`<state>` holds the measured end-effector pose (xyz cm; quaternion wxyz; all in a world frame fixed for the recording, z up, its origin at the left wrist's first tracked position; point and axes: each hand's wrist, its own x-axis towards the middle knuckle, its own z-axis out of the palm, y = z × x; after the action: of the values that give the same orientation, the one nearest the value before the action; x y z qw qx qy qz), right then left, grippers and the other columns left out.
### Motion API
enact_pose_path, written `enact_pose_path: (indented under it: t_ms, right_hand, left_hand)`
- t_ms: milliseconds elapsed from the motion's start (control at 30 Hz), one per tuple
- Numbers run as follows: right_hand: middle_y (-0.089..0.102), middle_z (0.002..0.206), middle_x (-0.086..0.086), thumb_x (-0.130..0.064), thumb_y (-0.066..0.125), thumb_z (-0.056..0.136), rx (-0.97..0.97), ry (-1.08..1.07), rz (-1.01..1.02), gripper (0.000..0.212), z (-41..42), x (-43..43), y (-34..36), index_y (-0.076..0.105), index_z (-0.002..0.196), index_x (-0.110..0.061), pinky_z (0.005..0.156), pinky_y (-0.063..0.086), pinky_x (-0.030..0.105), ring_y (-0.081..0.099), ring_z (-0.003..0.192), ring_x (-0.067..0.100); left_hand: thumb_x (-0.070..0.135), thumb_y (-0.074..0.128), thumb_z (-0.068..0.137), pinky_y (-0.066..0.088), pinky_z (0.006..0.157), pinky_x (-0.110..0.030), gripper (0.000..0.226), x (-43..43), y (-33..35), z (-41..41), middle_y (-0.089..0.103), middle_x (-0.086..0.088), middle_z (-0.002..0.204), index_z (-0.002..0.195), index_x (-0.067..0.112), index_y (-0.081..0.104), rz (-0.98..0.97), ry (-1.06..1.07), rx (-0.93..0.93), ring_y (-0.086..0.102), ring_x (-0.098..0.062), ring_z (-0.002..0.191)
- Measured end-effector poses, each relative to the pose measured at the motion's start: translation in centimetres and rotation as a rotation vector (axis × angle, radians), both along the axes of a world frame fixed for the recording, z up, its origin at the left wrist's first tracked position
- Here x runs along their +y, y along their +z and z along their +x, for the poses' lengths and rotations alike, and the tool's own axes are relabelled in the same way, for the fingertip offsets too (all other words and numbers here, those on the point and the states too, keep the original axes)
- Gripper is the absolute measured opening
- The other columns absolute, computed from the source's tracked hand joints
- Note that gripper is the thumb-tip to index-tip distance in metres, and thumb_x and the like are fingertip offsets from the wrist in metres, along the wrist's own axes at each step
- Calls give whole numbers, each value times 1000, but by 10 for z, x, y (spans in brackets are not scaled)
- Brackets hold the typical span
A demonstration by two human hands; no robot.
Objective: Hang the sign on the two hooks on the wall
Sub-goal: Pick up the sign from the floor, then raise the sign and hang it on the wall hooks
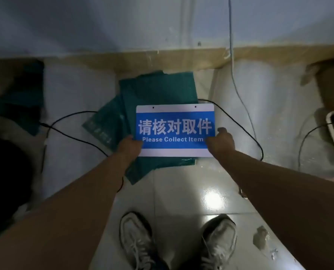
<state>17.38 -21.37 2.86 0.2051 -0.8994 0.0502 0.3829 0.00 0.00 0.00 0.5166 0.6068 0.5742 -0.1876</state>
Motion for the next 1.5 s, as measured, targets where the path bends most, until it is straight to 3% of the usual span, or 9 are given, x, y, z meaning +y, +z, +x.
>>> enact_pose_path:
  t_ms: [233,367,500,667,867,1000,1100,1300,1500]
  right_hand:
    - [50,122,10,-28,56,86,-25,-161,19,45,-9,12,-33,49,129,-16,93,54,49,56,110,31]
    - [56,117,10,-49,61,73,153,-311,40,58,-9,15,-21,56,123,-20,84,57,48,62,97,31]
    - [63,116,10,-44,72,65,162,-456,217,59,-5,24,23,54,117,-25,78,61,50,69,92,32]
    - [63,100,6,-26,68,85,70,-492,416,40,4,74,174,48,118,-19,79,61,47,67,84,24]
    - [65,102,0,-26,65,88,-119,-470,563,33,22,109,405,51,117,-22,70,53,35,63,80,13]
    - [64,107,0,-22,62,88,-261,-402,706,31,39,131,595,50,117,-21,62,46,29,60,80,8]
    - [65,111,1,-20,62,87,-393,-349,835,33,55,146,735,51,118,-22,60,44,27,60,81,6]
    - [64,112,-2,-20,64,86,-606,-316,1088,35,66,147,970,51,119,-25,69,47,33,60,83,6]
    - [65,111,-6,-18,66,89,-764,-213,1291,33,63,117,1120,51,118,-26,82,52,39,63,94,10]
  left_hand:
    - [18,60,91,51,85,-33,36,-17,-36,-5,62,-12,123,126,7,57,176,209,-72,61,-27,103]
    - [16,71,86,52,87,-34,38,-12,-4,-24,62,-1,115,122,10,58,274,311,-111,60,-21,99]
    - [7,74,81,52,76,-32,37,12,60,-31,65,-6,111,114,11,57,278,368,-193,61,-20,91]
    - [1,65,85,55,79,-35,47,53,194,-19,64,-5,106,125,22,53,334,253,-326,62,-20,93]
    - [10,64,91,45,63,-17,39,75,424,1,58,0,101,125,23,49,508,201,-520,58,-3,82]
    - [19,63,92,54,75,-34,36,92,603,24,60,3,107,122,28,45,709,175,-648,63,-19,90]
    - [18,62,92,51,76,-34,38,108,737,46,61,4,108,125,25,44,840,168,-760,62,-19,91]
    - [24,58,96,53,68,-26,28,123,966,64,60,12,107,119,27,42,1072,108,-991,63,-14,91]
    - [27,59,94,46,62,-14,28,122,1127,64,61,13,100,118,25,44,1238,55,-1170,63,-9,85]
